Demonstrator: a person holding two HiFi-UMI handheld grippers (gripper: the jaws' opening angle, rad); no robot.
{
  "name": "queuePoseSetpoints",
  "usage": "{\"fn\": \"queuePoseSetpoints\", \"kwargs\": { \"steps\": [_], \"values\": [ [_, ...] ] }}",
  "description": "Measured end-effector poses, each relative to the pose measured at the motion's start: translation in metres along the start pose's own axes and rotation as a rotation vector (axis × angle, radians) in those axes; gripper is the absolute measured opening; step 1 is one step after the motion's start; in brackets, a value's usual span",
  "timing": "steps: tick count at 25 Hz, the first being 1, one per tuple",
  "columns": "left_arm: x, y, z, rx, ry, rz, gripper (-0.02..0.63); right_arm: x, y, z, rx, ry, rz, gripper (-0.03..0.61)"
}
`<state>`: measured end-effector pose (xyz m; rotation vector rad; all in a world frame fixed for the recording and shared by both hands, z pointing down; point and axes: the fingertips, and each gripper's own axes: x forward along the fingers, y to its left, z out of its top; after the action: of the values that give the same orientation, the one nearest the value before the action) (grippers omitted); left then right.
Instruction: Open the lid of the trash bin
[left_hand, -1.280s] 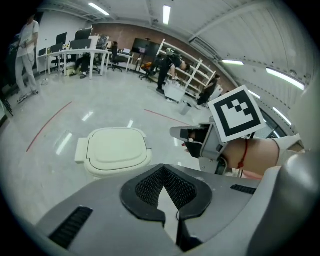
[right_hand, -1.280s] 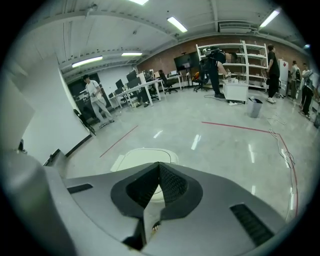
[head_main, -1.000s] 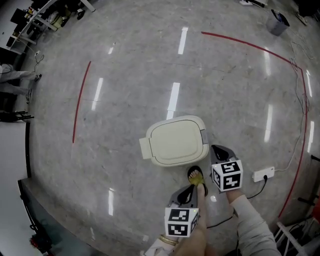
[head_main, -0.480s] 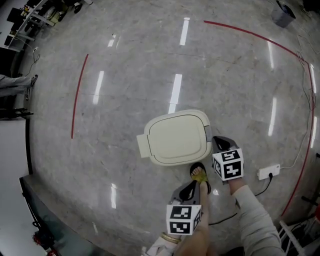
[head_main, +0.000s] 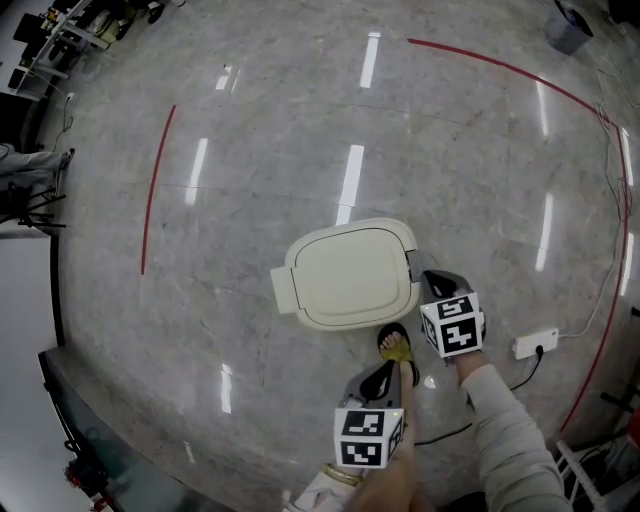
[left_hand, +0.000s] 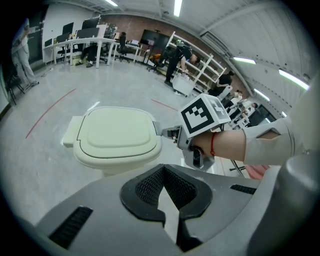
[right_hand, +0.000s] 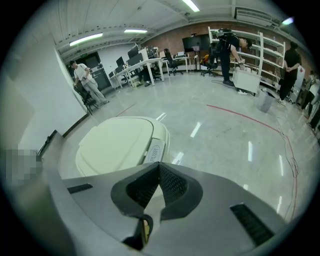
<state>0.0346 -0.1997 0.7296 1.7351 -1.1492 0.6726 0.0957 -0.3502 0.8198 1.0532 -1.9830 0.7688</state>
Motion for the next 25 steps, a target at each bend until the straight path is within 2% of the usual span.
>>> {"fn": "queuePoseSetpoints", "kwargs": {
  "steps": [12, 20, 25],
  "values": [
    [0.000, 0.000, 0.005, -0.003, -0.009, 0.003, 0.005, 0.001, -0.002, 0.000, -0.015, 0.016, -0.034, 0.003],
    [-0.002, 0.000, 0.009, -0.001, -0.027, -0.002, 0.005, -0.001, 0.001, 0.002, 0.036, 0.047, -0.039, 0.003],
    [-0.008, -0.003, 0.014, 0.010, -0.040, -0.011, 0.005, -0.013, 0.000, -0.003, 0.051, 0.061, -0.074, 0.003]
  ]
}}
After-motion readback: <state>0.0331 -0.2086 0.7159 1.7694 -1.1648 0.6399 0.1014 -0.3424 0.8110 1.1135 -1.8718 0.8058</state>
